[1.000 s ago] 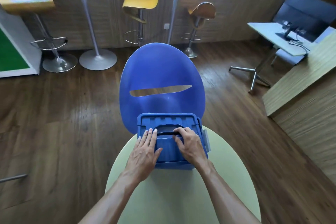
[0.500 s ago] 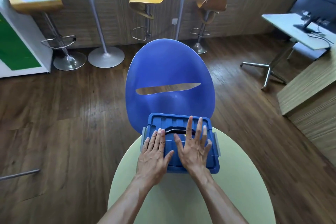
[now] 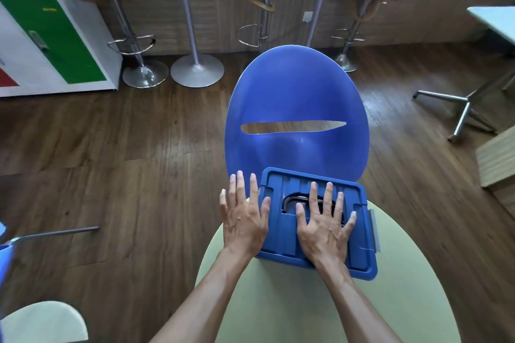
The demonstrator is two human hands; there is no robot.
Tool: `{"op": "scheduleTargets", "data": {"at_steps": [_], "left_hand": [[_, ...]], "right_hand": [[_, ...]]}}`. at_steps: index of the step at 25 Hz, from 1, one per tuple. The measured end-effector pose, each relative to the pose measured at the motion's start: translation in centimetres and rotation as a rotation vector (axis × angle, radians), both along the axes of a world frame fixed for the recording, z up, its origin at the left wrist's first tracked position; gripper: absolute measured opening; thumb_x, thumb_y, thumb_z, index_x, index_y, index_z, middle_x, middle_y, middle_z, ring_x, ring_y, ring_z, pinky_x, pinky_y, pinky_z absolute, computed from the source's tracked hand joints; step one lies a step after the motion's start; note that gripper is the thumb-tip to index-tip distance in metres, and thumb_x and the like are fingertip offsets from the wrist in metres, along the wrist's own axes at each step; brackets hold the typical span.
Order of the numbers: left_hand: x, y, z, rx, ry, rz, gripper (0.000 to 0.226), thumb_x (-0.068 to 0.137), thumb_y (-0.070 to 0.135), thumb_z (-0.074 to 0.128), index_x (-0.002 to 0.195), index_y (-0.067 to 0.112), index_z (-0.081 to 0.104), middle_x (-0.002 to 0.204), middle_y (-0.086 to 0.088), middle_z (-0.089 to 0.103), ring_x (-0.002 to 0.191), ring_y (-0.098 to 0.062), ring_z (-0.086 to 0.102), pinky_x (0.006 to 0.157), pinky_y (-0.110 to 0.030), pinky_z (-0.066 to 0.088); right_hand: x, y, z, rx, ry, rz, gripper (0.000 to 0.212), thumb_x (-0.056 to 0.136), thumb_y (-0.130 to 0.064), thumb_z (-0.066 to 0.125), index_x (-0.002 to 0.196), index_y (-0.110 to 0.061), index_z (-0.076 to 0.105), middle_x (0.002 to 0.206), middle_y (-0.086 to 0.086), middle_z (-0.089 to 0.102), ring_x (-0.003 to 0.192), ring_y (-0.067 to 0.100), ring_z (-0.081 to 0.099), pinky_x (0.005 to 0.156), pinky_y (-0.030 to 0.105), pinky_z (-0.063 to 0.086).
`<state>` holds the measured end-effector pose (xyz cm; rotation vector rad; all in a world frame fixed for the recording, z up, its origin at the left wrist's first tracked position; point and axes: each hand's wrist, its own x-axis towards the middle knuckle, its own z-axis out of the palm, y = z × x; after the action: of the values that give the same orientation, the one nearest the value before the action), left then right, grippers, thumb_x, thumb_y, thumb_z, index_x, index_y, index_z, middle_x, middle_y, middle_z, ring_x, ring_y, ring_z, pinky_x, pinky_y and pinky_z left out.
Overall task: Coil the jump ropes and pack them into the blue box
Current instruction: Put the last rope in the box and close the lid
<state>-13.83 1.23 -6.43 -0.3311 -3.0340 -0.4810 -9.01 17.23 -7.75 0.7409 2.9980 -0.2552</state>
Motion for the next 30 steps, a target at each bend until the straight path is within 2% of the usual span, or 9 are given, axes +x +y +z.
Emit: {"op": "scheduleTargets", "data": {"at_steps": [4,6,10,14,18,20,23,27,30], "left_hand": [[-0.9,0.1,-1.0,0.015,-0.247,0.008,0.080,0.089,0.063,0.001,0.154,0.018,-0.010,0.160,-0.020,0.002,0.149,-0.032,0.000,0.118,-0.049,0.001],[-1.0,0.4,-1.1,0.125,-0.327,-0.027,0.073,0.096,0.059,0.013,0.152,0.020,-0.015,0.161,-0.018,0.006,0.149,-0.029,0.007,0.118,-0.045,0.008],[-0.2,1.2,-1.2,0.431,-0.180,-0.107,0.067,0.102,0.028,0.040,0.154,0.019,-0.001,0.161,-0.012,0.008,0.146,-0.026,0.023,0.116,-0.034,0.029],[0.5,2.1,-2.4,0.137,-0.030,-0.174,0.066,0.096,0.005,0.044,0.154,0.008,0.013,0.160,-0.018,0.001,0.149,-0.031,-0.001,0.120,-0.044,0.018],[0.9,2.7,-2.3,-0.021,0.072,-0.299,0.054,0.101,0.029,0.024,0.149,0.004,0.030,0.153,-0.027,0.023,0.147,-0.034,0.012,0.118,-0.042,0.011],[1.0,2.8,-2.2,-0.033,0.092,-0.296,0.057,0.101,0.034,0.021,0.148,0.004,0.032,0.154,-0.024,0.025,0.147,-0.030,0.014,0.119,-0.039,0.007],[0.9,2.3,-2.6,-0.029,0.114,-0.281,0.059,0.100,0.037,0.020,0.149,0.006,0.030,0.156,-0.021,0.022,0.148,-0.027,0.011,0.120,-0.040,0.008],[1.0,2.8,-2.5,-0.023,0.115,-0.283,0.060,0.099,0.037,0.020,0.148,0.005,0.033,0.155,-0.023,0.024,0.147,-0.027,0.015,0.120,-0.040,0.009],[1.0,2.8,-2.5,-0.023,0.105,-0.269,0.060,0.099,0.038,0.018,0.148,0.005,0.032,0.155,-0.022,0.024,0.148,-0.027,0.016,0.120,-0.040,0.010]], "right_hand": [[-0.1,-0.4,-0.2,0.002,0.025,-0.001,0.072,0.093,-0.062,0.003,0.160,-0.035,0.001,0.168,0.002,-0.007,0.154,0.029,-0.004,0.116,0.063,0.000],[-0.2,-0.3,-0.2,-0.001,0.018,-0.001,0.072,0.093,-0.062,0.002,0.160,-0.036,0.000,0.168,0.002,-0.008,0.154,0.029,-0.006,0.116,0.062,-0.002],[-0.1,-0.3,-0.4,0.001,0.050,-0.004,0.071,0.094,-0.060,0.006,0.160,-0.034,0.008,0.168,0.004,-0.001,0.154,0.031,0.000,0.116,0.064,0.000],[-0.3,-0.4,-0.8,0.018,0.049,0.002,0.069,0.097,-0.058,0.012,0.160,-0.032,0.012,0.168,0.005,0.004,0.154,0.033,0.004,0.115,0.065,0.000],[-0.3,-0.2,-0.6,0.009,0.056,0.005,0.065,0.099,-0.050,0.013,0.160,-0.030,0.015,0.168,0.006,0.008,0.154,0.034,0.007,0.114,0.064,-0.002],[-0.1,-0.2,0.1,-0.056,0.051,0.018,0.066,0.097,-0.051,0.010,0.160,-0.031,0.014,0.168,0.005,0.006,0.154,0.031,0.004,0.117,0.062,-0.003],[0.7,0.7,0.9,-0.118,0.177,0.013,0.074,0.093,-0.061,0.027,0.157,-0.024,0.031,0.165,0.015,0.019,0.153,0.032,0.016,0.119,0.057,0.008],[2.3,5.2,1.7,-0.173,0.174,-0.283,0.090,0.087,-0.066,0.056,0.160,-0.027,0.019,0.165,0.019,0.015,0.152,0.036,0.014,0.115,0.063,0.014],[2.3,6.4,2.5,-0.385,0.137,-0.553,0.108,0.079,-0.068,0.069,0.159,-0.022,0.012,0.146,0.017,0.044,0.132,0.034,0.046,0.103,0.055,0.035]]}}
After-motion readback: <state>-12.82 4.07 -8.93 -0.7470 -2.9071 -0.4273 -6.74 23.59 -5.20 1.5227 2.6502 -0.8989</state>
